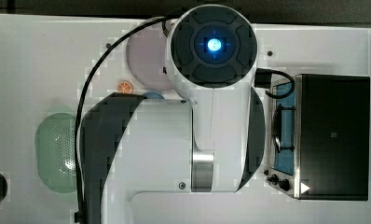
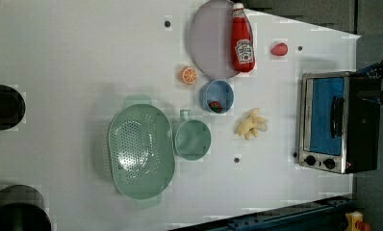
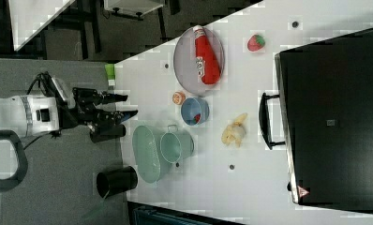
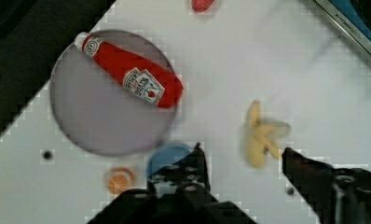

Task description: Pick Banana and place it in mug.

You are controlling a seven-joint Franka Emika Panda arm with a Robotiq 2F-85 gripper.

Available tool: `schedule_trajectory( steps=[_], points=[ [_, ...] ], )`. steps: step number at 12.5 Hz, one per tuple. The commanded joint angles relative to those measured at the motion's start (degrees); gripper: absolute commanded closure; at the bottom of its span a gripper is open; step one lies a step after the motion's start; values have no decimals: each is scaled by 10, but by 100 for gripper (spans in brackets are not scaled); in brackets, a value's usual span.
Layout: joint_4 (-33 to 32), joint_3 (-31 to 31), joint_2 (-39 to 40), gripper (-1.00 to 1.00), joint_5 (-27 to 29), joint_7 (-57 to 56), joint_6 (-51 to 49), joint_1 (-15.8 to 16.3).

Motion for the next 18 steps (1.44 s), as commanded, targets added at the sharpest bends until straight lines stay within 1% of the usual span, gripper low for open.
schedule_trajectory(
  steps=[1,3,6,8,16,17,18],
  points=[
    [-89,-3,-189,-59,8,-16,-113,-7],
    [-91,-2,-187,-99,8,-16,-113,-7],
    [-121,-3,-171,-100,8,-30,-101,-7],
    [-164,-5,-154,-100,8,-52,-60,-7],
    [-372,-12,-81,-100,8,-105,236,-8],
    [-388,-15,-69,-100,7,-124,264,-8],
    [-399,-19,-54,-100,6,-165,286,-9]
  ],
)
